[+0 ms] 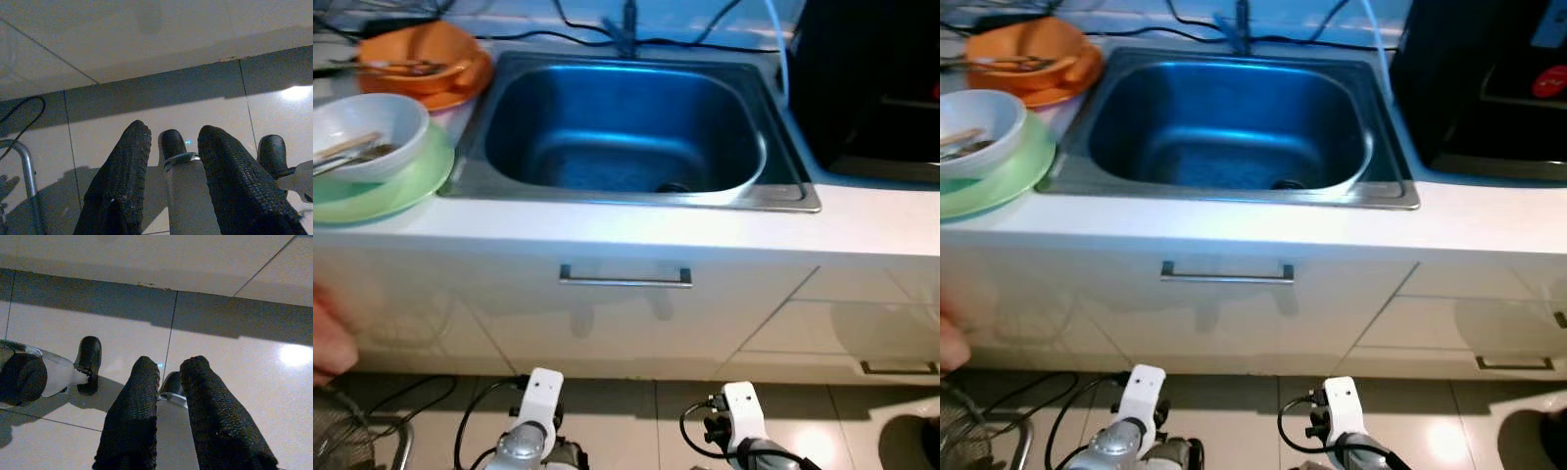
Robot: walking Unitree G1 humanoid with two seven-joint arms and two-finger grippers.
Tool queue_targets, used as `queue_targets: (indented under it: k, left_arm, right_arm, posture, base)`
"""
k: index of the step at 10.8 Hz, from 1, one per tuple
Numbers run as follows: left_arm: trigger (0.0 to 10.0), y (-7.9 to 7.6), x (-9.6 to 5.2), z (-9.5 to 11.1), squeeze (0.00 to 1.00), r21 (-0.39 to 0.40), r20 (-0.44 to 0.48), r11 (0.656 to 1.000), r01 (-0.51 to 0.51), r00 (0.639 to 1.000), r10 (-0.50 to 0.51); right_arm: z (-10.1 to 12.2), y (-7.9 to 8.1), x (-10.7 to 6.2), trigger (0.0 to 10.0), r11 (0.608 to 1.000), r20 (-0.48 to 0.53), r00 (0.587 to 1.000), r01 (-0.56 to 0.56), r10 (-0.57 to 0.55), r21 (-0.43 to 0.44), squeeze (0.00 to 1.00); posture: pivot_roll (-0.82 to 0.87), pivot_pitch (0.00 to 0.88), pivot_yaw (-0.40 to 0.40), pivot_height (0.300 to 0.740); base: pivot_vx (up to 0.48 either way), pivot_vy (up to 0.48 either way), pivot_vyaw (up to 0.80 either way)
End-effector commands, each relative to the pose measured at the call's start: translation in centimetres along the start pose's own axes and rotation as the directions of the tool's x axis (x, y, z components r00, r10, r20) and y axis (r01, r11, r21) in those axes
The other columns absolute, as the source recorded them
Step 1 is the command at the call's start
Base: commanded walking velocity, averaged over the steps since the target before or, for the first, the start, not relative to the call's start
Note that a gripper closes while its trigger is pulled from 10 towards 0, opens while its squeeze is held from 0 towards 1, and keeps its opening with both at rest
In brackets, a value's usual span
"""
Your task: Kitchen organization
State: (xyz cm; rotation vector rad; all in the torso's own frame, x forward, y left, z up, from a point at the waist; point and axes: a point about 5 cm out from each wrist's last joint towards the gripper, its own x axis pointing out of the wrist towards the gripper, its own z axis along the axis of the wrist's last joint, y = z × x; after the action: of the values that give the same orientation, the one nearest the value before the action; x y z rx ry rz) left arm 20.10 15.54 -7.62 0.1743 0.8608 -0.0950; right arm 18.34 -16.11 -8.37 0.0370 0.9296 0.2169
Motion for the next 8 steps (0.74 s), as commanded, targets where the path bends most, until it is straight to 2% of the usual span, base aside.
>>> queue_targets:
  k: [1,5,8]
  left_arm:
    - [10.0,-0.30,-0.10,-0.50,0.00,-0.002,-0.017,1.000,0.004,1.000,-0.004]
    - [10.0,-0.26,-0.15,-0.73,0.00,0.003,-0.025,1.000,0.010,1.000,-0.010]
    - [10.0,-0.30,-0.13,-0.66,0.00,-0.003,-0.024,1.000,0.010,1.000,-0.010]
  right_arm:
    - [-0.66,-0.20,-0.16,10.0,1.000,-0.023,1.000,0.014,-0.014,0.012,0.00]
    - [-0.87,-0.02,-0.16,10.0,1.000,-0.029,1.000,0.005,-0.004,0.015,0.00]
    - [-0.88,-0.02,-0.16,10.0,1.000,-0.031,1.000,0.002,-0.001,0.018,0.00]
  posture:
    - [0.09,0.127,-0.029,0.740]
    - [0.09,0.117,-0.023,0.740]
    - [0.09,0.128,-0.026,0.740]
  base:
    - [0.000,0.000,0.00]
    - [0.000,0.000,0.00]
    - [0.000,0.376,0.00]
